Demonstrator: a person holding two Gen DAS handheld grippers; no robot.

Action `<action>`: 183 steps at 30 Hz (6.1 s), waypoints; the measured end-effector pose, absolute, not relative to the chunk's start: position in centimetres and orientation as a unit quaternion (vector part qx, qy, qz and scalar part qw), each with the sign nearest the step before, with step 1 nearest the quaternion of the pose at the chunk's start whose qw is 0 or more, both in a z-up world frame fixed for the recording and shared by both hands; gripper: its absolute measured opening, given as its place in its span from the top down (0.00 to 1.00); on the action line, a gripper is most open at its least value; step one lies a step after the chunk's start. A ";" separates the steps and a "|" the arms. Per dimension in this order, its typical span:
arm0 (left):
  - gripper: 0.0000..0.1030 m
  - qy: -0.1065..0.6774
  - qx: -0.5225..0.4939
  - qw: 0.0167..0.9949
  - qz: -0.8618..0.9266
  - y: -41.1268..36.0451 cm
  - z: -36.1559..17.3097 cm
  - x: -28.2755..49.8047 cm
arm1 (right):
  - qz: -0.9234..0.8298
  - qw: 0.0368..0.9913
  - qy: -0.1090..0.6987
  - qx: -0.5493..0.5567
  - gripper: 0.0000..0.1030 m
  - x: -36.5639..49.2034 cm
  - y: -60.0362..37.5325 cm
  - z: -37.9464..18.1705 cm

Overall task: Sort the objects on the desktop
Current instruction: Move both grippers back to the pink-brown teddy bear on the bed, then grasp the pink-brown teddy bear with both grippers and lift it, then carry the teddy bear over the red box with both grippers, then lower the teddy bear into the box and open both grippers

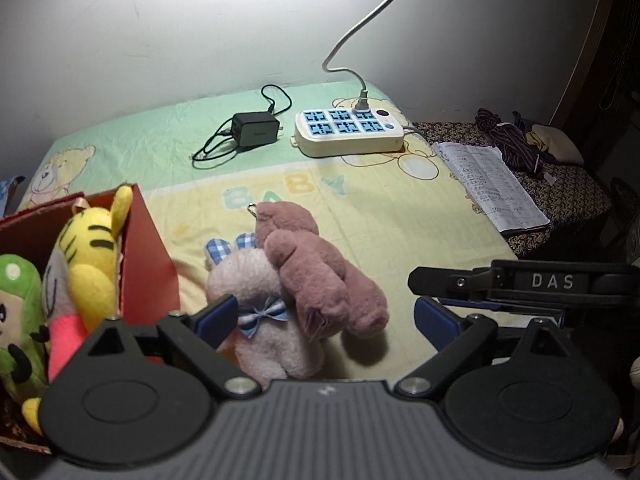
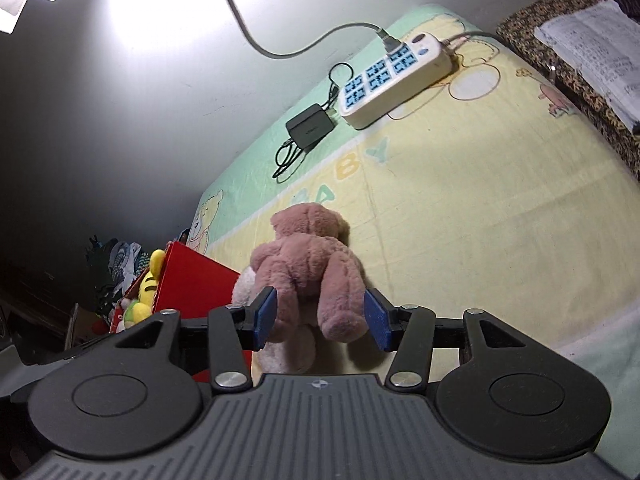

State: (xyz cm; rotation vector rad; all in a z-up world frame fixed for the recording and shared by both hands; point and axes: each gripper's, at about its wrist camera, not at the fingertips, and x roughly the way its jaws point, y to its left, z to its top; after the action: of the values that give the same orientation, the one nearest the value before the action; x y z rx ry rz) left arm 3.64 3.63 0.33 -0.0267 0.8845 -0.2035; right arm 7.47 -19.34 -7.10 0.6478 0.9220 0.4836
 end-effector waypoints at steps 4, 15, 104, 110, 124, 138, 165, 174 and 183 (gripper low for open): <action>0.12 0.458 -0.059 0.881 -0.102 4.3 -1.5 6.0 | 0.226 0.795 0.456 0.329 0.48 9.0 -19.6 -9.1; 0.53 0.510 -0.073 0.852 -0.096 4.5 -4.8 9.2 | 0.241 0.760 0.498 0.341 0.48 11.7 -18.1 -12.0; 0.43 0.417 0.065 0.864 -0.276 -0.9 0.2 -1.7 | 0.255 0.815 0.426 0.298 0.48 1.0 -22.0 -3.6; 0.43 0.372 0.050 0.890 -0.259 4.1 3.6 -3.1 | 0.283 0.823 0.385 0.308 0.48 0.0 -18.1 -1.0; 0.43 0.308 0.057 0.933 -0.176 16.7 6.8 -3.0 | 0.353 0.812 0.345 0.311 0.50 1.5 -5.2 1.9; 0.53 0.357 0.026 0.918 -0.171 22.8 3.6 -0.4 | 0.324 0.852 0.331 0.243 0.54 1.2 2.4 0.8; 0.42 0.377 0.019 0.913 -0.155 26.8 2.4 -1.5 | 0.304 0.850 0.358 0.238 0.70 0.7 2.8 -0.2; 0.41 0.421 0.020 0.898 -0.121 27.0 0.7 0.5 | 0.319 0.833 0.386 0.235 0.77 0.6 4.5 -1.3; 0.43 0.436 0.032 0.894 -0.097 27.2 0.3 0.8 | 0.321 0.819 0.412 0.237 0.79 0.8 5.8 -2.8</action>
State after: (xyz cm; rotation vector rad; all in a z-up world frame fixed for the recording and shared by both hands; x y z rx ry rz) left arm 0.78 27.24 0.33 0.0668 0.9033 -0.2015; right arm 0.84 5.82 -2.78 0.5049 0.8778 0.6844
